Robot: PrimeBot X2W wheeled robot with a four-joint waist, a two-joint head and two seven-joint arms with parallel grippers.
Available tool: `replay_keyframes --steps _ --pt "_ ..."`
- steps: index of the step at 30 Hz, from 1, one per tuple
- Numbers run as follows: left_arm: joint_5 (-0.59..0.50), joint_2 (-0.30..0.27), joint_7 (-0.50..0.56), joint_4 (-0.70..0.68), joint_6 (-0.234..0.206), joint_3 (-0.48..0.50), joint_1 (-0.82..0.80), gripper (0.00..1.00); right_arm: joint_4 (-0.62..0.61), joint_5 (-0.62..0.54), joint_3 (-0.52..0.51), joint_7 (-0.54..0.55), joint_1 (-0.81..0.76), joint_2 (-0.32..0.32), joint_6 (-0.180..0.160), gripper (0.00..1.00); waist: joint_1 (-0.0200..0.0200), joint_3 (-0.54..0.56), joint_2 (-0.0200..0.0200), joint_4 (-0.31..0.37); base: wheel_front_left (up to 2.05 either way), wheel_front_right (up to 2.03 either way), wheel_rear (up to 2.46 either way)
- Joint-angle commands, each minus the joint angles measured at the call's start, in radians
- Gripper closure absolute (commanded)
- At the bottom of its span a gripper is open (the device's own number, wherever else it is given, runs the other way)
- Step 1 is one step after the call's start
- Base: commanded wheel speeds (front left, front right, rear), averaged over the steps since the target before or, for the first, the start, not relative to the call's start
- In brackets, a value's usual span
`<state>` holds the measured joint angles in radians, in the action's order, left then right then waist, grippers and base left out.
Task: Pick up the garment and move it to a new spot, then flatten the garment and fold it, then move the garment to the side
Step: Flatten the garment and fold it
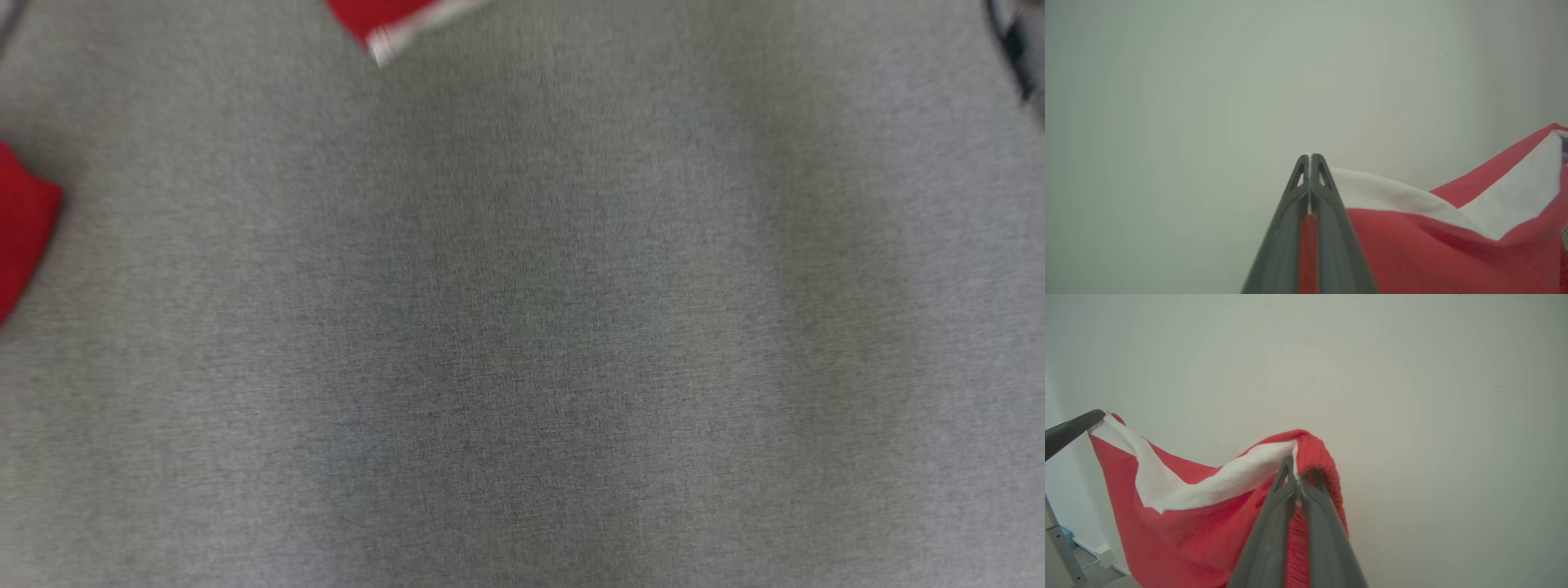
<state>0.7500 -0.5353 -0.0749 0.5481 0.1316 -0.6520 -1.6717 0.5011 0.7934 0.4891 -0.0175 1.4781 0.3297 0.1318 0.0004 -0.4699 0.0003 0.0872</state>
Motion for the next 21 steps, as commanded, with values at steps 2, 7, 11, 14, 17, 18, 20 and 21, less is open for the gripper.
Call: replay_keyframes --steps 2,7,11,14,17,18,20,21 --pt "0.01 0.002 -0.011 0.046 -0.002 -0.032 -0.11 1.0 0.055 -0.006 0.02 0.0 0.108 0.002 -0.002 1.0 -0.0004 -0.134 -0.0003 0.019 0.0 0.0 0.0" --pt "0.029 0.01 -0.038 0.101 -0.002 -0.08 -0.234 1.0 0.126 -0.022 0.061 -0.013 0.234 0.016 -0.002 1.0 -0.0004 -0.17 -0.0003 0.014 0.0 0.0 0.0" --pt "0.058 0.021 -0.079 0.153 -0.002 -0.117 -0.309 1.0 0.186 -0.008 0.103 -0.041 0.312 0.025 -0.002 1.0 -0.0004 -0.197 -0.0003 0.006 0.0 0.0 0.0" --pt "0.084 0.02 -0.106 0.178 -0.002 -0.166 -0.322 1.0 0.225 0.011 0.126 -0.072 0.335 0.022 -0.002 1.0 -0.0004 -0.213 -0.0003 0.004 0.0 0.0 0.0" --pt "0.111 0.01 -0.136 0.194 -0.002 -0.203 -0.304 1.0 0.249 0.031 0.163 -0.097 0.329 0.021 -0.002 1.0 -0.0004 -0.221 -0.0003 0.002 0.0 0.0 0.0" --pt "0.123 0.005 -0.146 0.194 -0.002 -0.211 -0.296 1.0 0.253 0.039 0.175 -0.106 0.322 0.022 -0.002 1.0 -0.0004 -0.221 -0.0003 0.002 0.0 0.0 0.0" --pt "0.162 -0.007 -0.163 0.185 -0.002 -0.221 -0.257 1.0 0.256 0.06 0.201 -0.127 0.297 0.021 -0.002 1.0 -0.0004 -0.214 -0.0003 0.006 0.0 0.0 0.0" --pt "0.168 -0.016 -0.167 0.173 -0.002 -0.235 -0.229 1.0 0.253 0.067 0.217 -0.139 0.281 0.025 -0.002 1.0 -0.0004 -0.207 -0.0003 0.008 0.0 0.0 0.0"
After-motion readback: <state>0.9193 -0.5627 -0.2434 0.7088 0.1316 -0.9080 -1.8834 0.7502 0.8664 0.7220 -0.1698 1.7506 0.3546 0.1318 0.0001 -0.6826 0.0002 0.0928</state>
